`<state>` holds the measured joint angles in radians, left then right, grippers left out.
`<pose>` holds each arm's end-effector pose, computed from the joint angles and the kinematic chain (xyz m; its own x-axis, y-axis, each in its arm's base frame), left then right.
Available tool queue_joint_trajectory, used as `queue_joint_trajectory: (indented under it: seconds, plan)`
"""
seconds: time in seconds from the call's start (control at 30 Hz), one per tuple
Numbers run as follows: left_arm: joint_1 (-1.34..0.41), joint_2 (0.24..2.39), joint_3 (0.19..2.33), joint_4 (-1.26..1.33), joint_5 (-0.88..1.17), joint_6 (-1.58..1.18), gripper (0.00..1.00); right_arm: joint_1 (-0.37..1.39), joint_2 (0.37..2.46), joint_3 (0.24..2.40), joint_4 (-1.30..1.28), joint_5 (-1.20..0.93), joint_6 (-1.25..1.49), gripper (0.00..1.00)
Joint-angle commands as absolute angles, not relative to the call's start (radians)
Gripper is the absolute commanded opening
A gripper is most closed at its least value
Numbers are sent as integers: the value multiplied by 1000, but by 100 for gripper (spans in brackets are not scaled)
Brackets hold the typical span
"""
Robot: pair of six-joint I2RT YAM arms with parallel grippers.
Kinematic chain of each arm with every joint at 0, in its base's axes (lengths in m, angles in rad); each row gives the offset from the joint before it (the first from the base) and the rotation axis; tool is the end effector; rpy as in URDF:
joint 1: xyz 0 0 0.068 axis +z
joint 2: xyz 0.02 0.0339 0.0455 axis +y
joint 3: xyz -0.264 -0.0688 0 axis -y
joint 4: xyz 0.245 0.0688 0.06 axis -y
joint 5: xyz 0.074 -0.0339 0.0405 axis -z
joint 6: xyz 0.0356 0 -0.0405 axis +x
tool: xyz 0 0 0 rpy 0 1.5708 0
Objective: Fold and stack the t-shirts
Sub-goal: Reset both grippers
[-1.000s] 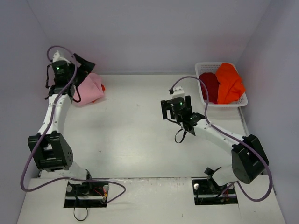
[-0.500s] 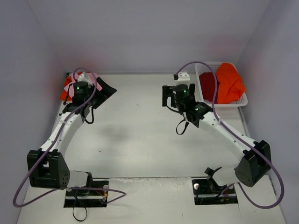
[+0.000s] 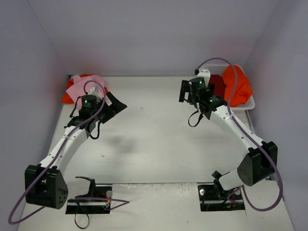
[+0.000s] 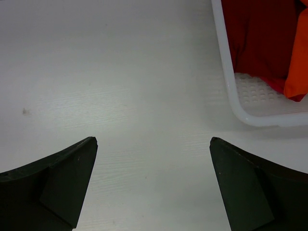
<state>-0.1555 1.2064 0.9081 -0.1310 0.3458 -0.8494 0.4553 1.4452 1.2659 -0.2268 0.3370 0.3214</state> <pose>0.2703 -0.0546 0.3008 -0.6096 -0.6195 -0.4946 -0.0115 0.6307 -0.7759 0.3083 0.1379 0.3483 -0.3815 0.1451 -0.9129 -0.0228 0.9858 0.1663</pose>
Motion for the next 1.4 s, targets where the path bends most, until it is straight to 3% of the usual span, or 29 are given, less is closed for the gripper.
queue_joint_trajectory:
  seconds: [0.0, 0.5, 1.1, 1.37]
  plan:
    - [-198, 1200, 902, -91, 371, -857, 91, 414, 1463, 1325, -250, 293, 376, 100]
    - [-403, 1450, 994, -92, 330, -779, 91, 353, 1542, 1393, -278, 342, 385, 100]
    - [-425, 1443, 1058, -206, 275, -695, 91, 80, 1598, 1385, -322, 155, 420, 100]
    - [-425, 1446, 1101, -225, 209, -690, 91, 80, 1494, 1327, -330, 319, 445, 100]
